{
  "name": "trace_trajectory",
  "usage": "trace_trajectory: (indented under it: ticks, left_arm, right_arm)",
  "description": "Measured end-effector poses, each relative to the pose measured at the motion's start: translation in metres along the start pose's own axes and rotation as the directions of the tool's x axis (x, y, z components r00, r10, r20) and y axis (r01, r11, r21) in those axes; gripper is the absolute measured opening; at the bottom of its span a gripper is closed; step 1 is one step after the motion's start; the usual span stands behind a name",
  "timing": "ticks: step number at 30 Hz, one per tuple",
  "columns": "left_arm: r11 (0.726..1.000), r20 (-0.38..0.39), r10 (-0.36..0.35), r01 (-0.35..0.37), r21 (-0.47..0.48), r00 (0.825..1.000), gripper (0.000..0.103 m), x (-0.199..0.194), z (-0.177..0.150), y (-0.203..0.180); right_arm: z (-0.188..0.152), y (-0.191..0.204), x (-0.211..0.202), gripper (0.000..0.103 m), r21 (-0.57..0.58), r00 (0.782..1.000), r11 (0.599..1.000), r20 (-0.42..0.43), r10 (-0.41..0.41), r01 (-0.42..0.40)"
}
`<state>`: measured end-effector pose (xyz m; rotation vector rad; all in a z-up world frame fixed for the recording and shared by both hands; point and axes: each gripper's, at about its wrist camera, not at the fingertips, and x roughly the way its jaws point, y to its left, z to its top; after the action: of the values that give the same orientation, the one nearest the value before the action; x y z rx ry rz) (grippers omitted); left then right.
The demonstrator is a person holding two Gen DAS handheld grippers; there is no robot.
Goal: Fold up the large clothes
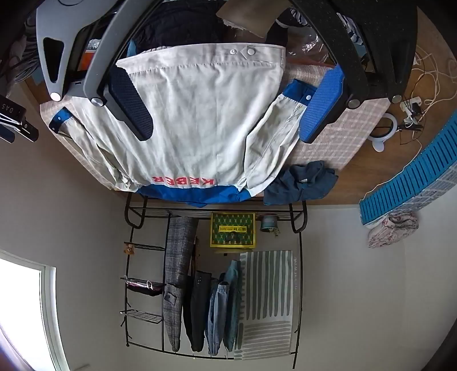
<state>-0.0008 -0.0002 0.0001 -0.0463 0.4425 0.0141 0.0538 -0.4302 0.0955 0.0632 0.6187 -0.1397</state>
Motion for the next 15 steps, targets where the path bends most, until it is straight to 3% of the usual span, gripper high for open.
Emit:
trace_trajectory:
  ticks: [15]
  left_arm:
    - [1.0, -0.024, 0.012, -0.012, 0.005, 1.0, 0.103, 0.007, -0.004, 0.001]
  right_arm:
    - [0.007, 0.001, -0.001, 0.103, 0.003, 1.0, 1.0, -0.003, -0.017, 0.017]
